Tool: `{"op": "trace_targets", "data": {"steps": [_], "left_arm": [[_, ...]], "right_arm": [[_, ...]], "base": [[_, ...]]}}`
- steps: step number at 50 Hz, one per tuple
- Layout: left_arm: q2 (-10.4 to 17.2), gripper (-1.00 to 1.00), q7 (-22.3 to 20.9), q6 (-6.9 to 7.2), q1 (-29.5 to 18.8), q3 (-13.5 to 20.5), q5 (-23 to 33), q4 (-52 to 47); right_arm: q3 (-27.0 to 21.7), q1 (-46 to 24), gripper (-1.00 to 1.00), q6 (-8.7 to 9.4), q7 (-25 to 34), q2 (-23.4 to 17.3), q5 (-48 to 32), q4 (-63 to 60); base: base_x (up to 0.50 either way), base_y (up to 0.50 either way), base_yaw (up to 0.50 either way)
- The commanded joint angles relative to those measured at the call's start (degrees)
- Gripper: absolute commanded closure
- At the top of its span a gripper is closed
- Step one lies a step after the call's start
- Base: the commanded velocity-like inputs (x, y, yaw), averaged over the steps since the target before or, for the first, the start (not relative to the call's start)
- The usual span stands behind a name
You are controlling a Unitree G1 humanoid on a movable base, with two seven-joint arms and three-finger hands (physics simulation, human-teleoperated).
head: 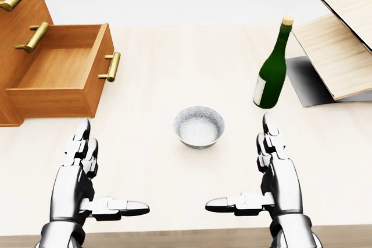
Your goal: Close the bottom drawer of the cabinet.
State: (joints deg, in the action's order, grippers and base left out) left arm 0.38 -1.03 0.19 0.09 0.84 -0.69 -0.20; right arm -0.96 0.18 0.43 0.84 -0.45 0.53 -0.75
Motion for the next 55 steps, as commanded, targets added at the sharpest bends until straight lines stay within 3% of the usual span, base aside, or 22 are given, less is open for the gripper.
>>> {"op": "trace_targets", "data": {"steps": [1,5,11,16,19,27,37,55], "left_arm": [[0.76,-1.0,-1.81,-0.55,-0.47,1.85,-1.69,1.52],[0.82,-1.0,-1.69,0.28,-0.2,1.91,-1.89,0.31],[0.82,-1.0,-1.74,-0.78,-0.38,1.81,-1.75,1.84],[0.9,-1.0,-1.74,-0.31,-0.29,1.9,-1.85,1.24],[0.91,-1.0,-1.7,-0.12,-0.24,2.02,-1.93,0.92],[0.91,-1.0,-1.65,-0.69,-0.43,2.04,-1.86,1.51],[0.97,-1.0,-1.59,-0.87,-0.72,2.11,-1.87,2.02],[0.94,-1.0,-1.49,-0.6,-0.61,2.12,-1.88,1.52]], "right_arm": [[-1.61,0.5,-1.0,0.65,1.45,-0.71,0.98,-1.58],[-1.58,0.74,-1.0,0.81,1.55,-0.68,1.03,-2.08],[-1.44,1.15,-1.0,1.14,1.78,-0.61,1.16,-3.06],[-3.28,1.13,-1.0,2.76,0.63,-1.2,1.51,-7.13],[-6.84,0.98,-1.0,4.57,-0.42,-2.41,2.7,-13.01],[-18.49,0.44,-1.0,4.57,-4.06,-4.54,9.72,-26.36],[-29.73,-0.86,-1.0,4.57,-9.37,-8.38,18.38,-29.8],[-30.95,-0.55,-1.0,4.57,-10.98,-9.51,20.9,-30.58]], "base": [[0.0,0.0,0.0],[0.0,0.0,0.0],[0.0,0.0,0.0],[0.0,0.0,0.0],[0.0,0.0,0.0],[0.0,0.0,0.0],[0.0,0.0,0.0],[0.0,0.0,0.0]]}}
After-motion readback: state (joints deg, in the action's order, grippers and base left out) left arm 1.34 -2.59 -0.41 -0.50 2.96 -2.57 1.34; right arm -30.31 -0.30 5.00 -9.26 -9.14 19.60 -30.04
